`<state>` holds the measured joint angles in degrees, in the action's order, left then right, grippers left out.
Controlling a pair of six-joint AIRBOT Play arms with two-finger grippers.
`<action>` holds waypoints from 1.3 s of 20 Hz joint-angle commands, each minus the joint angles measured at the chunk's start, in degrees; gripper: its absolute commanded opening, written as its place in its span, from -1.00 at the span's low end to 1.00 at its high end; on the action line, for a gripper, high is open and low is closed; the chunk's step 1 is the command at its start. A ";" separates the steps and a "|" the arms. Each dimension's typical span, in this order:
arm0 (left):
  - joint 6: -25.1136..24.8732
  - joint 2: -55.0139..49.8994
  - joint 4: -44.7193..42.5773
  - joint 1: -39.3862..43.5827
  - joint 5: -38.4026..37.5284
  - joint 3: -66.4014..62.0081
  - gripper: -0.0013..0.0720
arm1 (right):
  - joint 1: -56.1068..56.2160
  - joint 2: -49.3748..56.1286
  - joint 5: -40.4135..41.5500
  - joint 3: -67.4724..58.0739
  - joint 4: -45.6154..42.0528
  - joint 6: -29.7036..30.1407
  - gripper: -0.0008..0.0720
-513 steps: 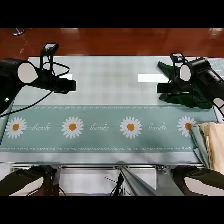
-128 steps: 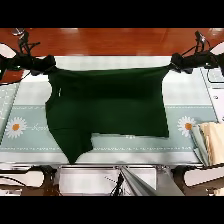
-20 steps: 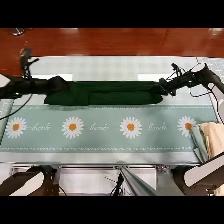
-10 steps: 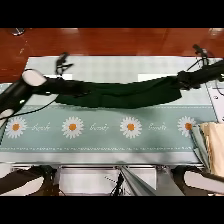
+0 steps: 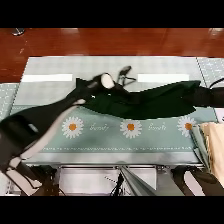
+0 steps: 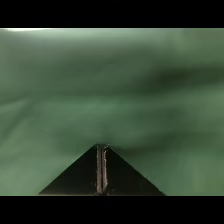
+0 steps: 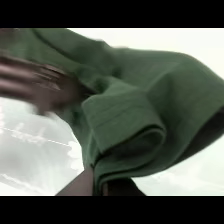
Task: Fold the shirts.
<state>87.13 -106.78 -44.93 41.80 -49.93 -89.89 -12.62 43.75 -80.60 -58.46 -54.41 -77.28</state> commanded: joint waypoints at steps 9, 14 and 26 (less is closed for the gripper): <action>-2.25 -2.99 5.46 -10.21 -16.06 -7.80 -0.86 | 7.56 -1.81 5.44 0.87 0.70 -4.00 -0.89; -6.29 13.73 5.46 -34.60 -26.10 -5.44 -0.86 | 21.84 8.96 13.90 -5.11 0.74 -6.60 -0.89; -12.07 72.02 -3.91 -56.61 -24.63 32.46 -0.86 | 41.75 60.81 22.25 -44.24 5.09 -10.21 -0.88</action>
<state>74.54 -46.50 -47.03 -13.61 -75.37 -67.79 26.55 93.84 -59.81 -94.24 -52.05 -86.13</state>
